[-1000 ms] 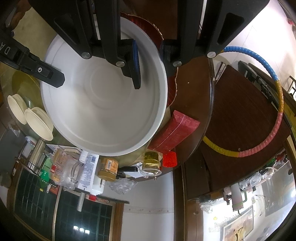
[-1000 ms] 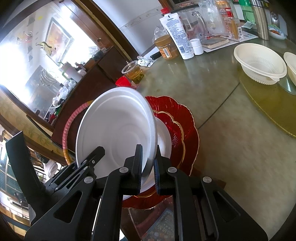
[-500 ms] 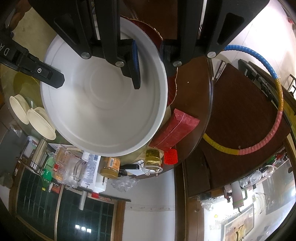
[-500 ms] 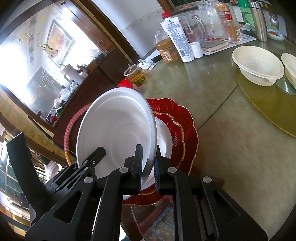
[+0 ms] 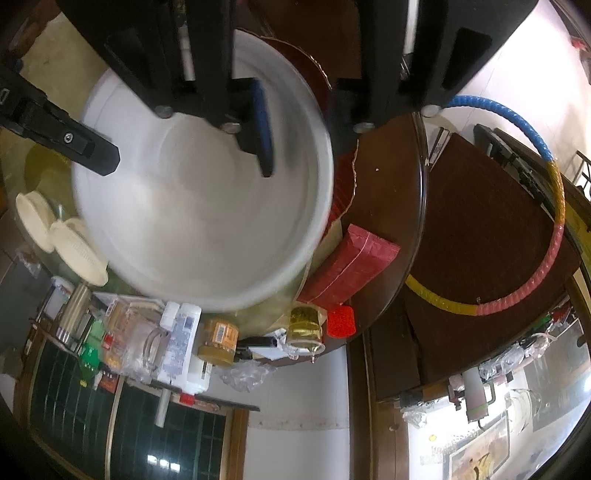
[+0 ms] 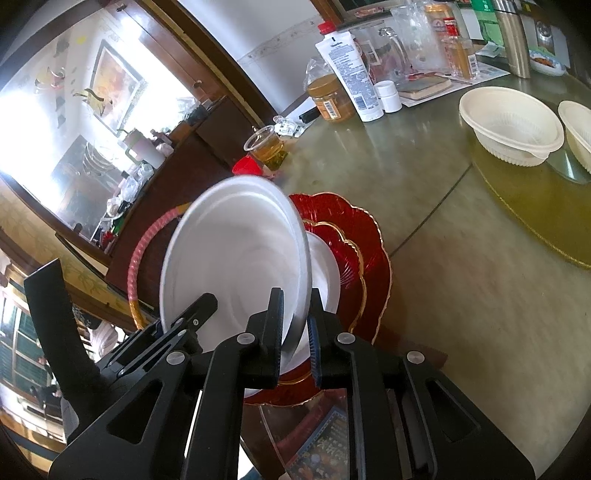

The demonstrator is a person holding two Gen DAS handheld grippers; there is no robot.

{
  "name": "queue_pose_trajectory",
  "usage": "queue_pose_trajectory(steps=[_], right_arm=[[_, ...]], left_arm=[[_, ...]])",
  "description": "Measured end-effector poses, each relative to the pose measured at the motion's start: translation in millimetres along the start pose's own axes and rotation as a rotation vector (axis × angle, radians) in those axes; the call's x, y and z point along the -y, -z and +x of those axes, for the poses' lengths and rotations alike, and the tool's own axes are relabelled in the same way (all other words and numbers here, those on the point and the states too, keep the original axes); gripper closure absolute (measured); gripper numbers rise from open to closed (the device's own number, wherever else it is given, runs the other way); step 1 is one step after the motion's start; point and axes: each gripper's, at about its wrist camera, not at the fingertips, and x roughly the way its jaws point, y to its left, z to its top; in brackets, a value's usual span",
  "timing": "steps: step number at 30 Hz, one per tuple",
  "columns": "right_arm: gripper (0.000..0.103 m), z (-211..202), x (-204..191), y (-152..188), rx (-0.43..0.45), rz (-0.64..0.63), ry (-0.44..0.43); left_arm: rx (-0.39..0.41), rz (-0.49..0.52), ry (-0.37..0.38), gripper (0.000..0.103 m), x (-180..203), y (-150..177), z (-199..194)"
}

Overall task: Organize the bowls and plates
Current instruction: 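Lower the white plate onto the plates on the red stack, then open both tools and pull them away from the stack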

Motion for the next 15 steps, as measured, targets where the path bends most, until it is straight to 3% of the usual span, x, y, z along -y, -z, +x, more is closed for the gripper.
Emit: queue_pose_trajectory(steps=[2,3,7,11,12,13,15], right_arm=[[0.064,-6,3,-2,0.027,0.01,-0.013],[0.055,-8,5,-3,0.036,0.015,-0.021],[0.054,-15,13,-5,0.06,0.042,-0.047],[0.054,-39,35,-12,0.144,0.112,-0.076],[0.049,-46,42,-14,0.167,0.132,-0.076],[0.038,-54,51,-16,0.196,0.157,-0.076],[0.028,-70,67,-19,0.251,0.205,-0.067]], left_arm=[[0.035,-0.019,-0.011,0.037,-2,-3,-6],[0.057,-0.029,-0.021,0.031,-4,-4,-8],[0.108,-0.068,-0.029,0.028,-8,-9,-18],[0.227,-0.152,0.013,0.025,-6,-18,-42],[0.253,-0.152,0.025,0.023,-1,-22,-48],[0.275,-0.144,0.043,0.022,6,-25,-53],[0.295,-0.112,0.074,0.021,19,-30,-58]])
